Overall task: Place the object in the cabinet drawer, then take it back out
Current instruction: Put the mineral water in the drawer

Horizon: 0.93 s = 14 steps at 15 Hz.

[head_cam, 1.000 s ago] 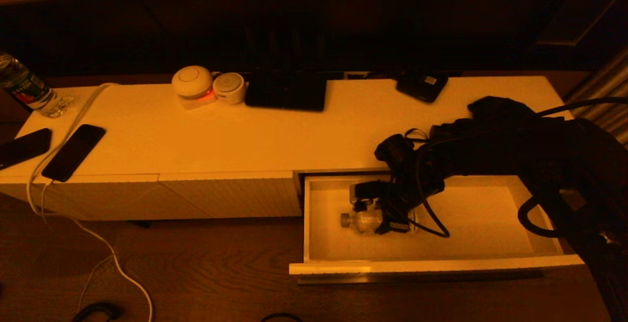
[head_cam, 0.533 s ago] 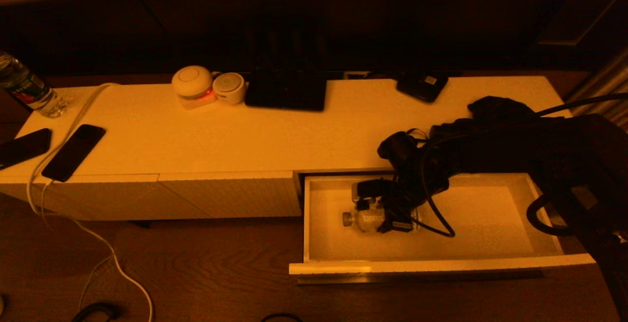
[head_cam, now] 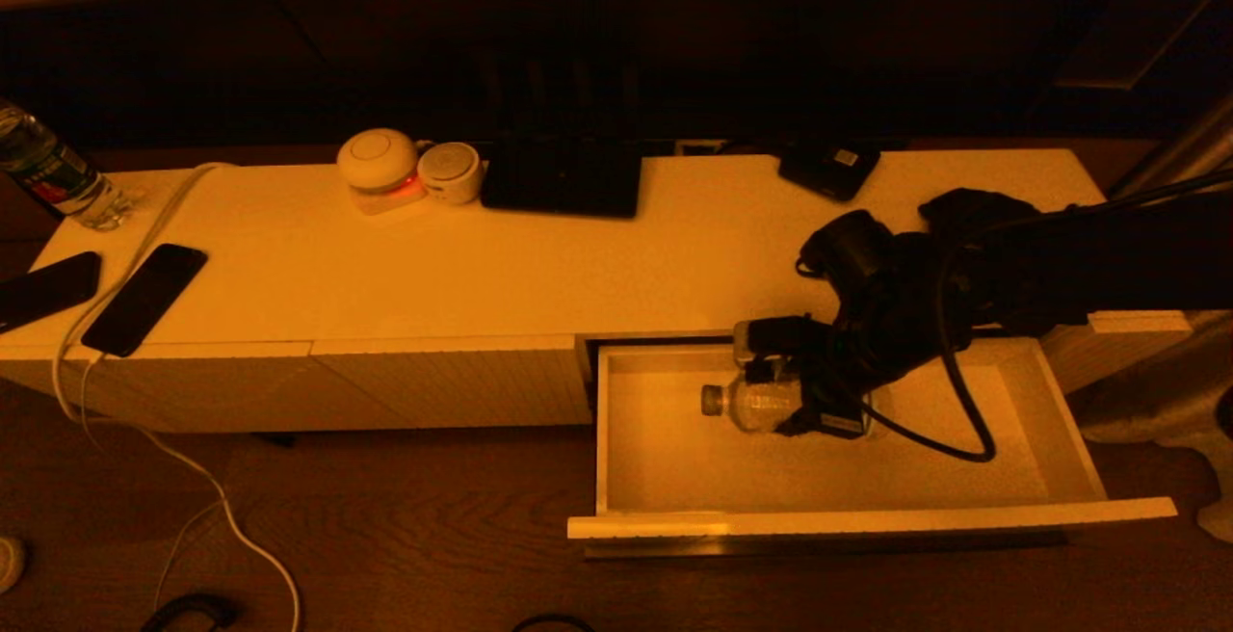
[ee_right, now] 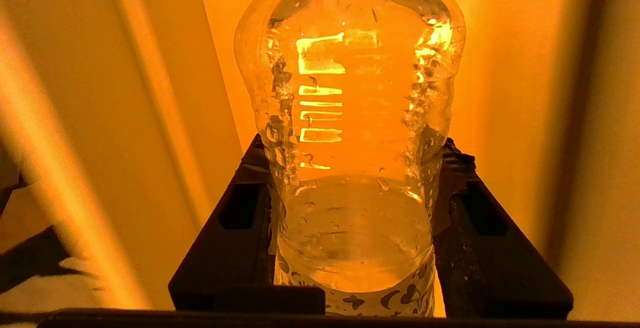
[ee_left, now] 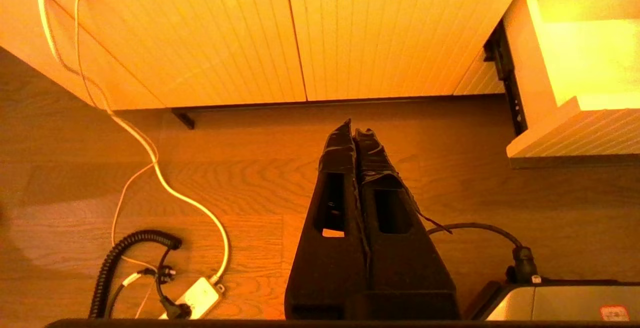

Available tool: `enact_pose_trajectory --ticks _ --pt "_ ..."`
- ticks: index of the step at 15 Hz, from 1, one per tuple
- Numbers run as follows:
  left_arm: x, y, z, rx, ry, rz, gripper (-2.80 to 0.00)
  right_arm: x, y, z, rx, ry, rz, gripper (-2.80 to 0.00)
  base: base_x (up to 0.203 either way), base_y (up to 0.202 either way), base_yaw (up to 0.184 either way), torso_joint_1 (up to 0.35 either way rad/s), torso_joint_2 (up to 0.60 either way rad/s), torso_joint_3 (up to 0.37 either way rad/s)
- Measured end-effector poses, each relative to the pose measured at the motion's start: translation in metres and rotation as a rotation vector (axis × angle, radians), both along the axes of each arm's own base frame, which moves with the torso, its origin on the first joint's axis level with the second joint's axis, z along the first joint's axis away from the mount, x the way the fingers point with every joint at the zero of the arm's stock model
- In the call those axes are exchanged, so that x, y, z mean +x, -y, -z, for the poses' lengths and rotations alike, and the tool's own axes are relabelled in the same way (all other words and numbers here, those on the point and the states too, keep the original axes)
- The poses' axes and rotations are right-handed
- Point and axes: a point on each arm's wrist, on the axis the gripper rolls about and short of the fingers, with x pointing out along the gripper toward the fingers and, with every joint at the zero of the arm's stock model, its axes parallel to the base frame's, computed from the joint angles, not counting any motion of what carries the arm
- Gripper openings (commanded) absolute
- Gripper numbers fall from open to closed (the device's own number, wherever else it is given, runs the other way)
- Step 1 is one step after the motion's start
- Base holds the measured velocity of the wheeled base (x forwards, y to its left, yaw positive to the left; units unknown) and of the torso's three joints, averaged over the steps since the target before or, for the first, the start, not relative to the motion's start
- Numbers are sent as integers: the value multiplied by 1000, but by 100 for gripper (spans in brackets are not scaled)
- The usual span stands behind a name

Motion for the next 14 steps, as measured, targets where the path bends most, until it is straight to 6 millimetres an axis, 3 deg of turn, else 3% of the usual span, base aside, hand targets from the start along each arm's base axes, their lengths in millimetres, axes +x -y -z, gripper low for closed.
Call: enact_pose_trajectory --ticks 8,11,14 --pt "0 0 0 0 0 0 -280 -89 49 -88 178 204 97 -280 0 0 0 0 0 0" --pt "0 0 0 0 0 0 -280 -103 54 -117 384 315 218 -280 0 0 0 0 0 0" --pt "0 0 0 0 0 0 -280 -100 49 -137 599 412 330 -280 0 0 0 0 0 0"
